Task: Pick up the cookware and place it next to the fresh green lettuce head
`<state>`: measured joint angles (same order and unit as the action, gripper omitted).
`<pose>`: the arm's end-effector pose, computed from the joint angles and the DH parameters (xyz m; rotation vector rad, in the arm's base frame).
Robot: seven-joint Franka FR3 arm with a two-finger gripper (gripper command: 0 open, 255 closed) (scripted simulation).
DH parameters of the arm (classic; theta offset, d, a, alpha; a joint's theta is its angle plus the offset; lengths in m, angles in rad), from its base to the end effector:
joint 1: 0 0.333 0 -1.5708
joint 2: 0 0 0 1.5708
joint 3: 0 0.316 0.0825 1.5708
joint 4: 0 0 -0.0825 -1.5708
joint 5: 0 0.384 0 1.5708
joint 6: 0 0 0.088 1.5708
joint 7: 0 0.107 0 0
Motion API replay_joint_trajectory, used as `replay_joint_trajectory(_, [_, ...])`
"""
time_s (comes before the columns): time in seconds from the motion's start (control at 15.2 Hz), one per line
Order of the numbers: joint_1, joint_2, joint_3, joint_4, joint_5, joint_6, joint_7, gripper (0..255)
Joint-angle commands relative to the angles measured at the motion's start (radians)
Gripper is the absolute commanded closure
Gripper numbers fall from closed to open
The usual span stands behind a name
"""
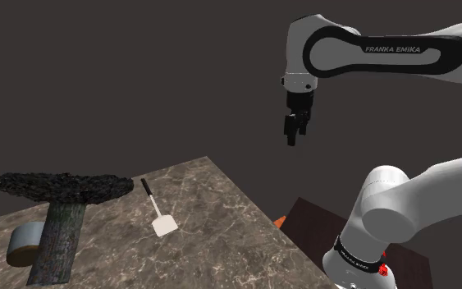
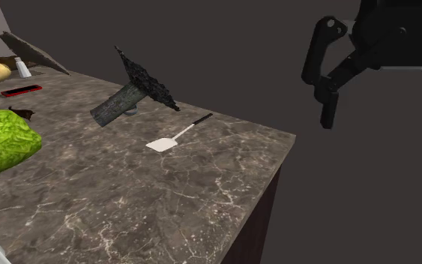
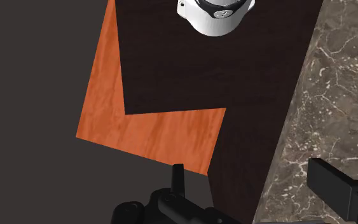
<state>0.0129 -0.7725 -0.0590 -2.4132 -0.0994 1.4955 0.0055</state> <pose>0.2985 -0.0291 0.5534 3.0763 -0.0494 -0.2259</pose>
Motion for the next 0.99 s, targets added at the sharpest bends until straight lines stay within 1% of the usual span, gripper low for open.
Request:
replay_joint_trajectory(0.0, [0.000,0.000,0.000,0.000,0.000,0.000,0.000,0])
replay_joint_trajectory(0.46, [0.038,0.124,0.114,-0.022,0.099,0.178,0.177,0])
replay_joint_trajectory(0.92, [0.065,0.308,0.221,0.027,0.155,0.353,0.344,0])
